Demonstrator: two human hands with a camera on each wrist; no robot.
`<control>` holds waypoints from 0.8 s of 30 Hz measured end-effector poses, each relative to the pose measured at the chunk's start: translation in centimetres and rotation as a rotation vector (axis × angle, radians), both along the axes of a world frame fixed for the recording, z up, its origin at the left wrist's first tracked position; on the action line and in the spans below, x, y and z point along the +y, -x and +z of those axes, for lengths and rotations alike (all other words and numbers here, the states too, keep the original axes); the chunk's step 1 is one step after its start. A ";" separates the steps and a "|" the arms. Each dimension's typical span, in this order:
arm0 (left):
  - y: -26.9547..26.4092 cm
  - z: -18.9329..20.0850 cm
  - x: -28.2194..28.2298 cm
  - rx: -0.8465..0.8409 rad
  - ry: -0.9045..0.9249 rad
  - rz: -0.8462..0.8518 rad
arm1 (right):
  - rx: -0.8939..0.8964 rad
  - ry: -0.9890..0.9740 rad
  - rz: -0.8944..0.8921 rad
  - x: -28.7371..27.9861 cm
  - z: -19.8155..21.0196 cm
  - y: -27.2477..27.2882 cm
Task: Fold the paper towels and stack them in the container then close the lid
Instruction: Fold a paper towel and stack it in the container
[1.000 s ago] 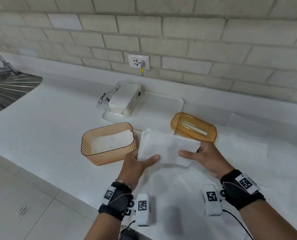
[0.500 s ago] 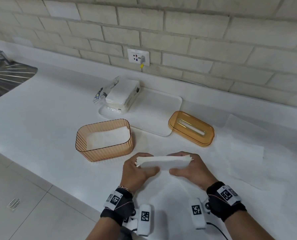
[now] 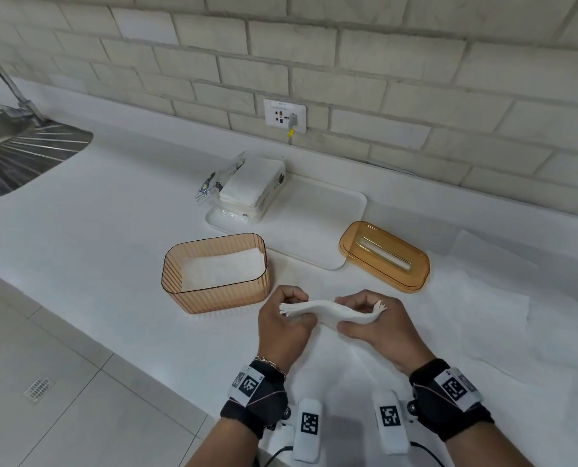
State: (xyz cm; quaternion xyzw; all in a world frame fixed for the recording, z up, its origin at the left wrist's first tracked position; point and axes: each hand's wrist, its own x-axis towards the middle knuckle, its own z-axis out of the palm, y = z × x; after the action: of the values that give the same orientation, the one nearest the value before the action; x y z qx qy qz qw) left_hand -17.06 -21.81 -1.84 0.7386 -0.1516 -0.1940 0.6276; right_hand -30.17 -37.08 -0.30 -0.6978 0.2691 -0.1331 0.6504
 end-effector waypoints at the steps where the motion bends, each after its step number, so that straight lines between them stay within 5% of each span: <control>1: -0.1 0.1 0.1 -0.005 0.019 0.004 | -0.017 0.006 -0.006 -0.2 0.2 0.1; 8: -0.2 -1.4 0.7 0.080 -0.081 -0.011 | 0.102 0.000 -0.055 -0.7 -1.6 0.9; 13: 0.0 -0.2 0.0 -0.033 -0.015 -0.007 | 0.046 0.046 -0.030 -0.5 -1.0 0.1; 24: -0.4 -0.5 -0.3 0.007 -0.015 -0.051 | 0.079 0.004 -0.074 -0.6 -0.4 -0.3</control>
State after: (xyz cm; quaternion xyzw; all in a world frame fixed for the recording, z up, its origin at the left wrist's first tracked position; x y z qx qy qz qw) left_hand -16.65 -22.13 -2.32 0.7386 -0.1664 -0.2137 0.6174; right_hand -29.87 -37.72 -0.69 -0.6935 0.3197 -0.1299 0.6324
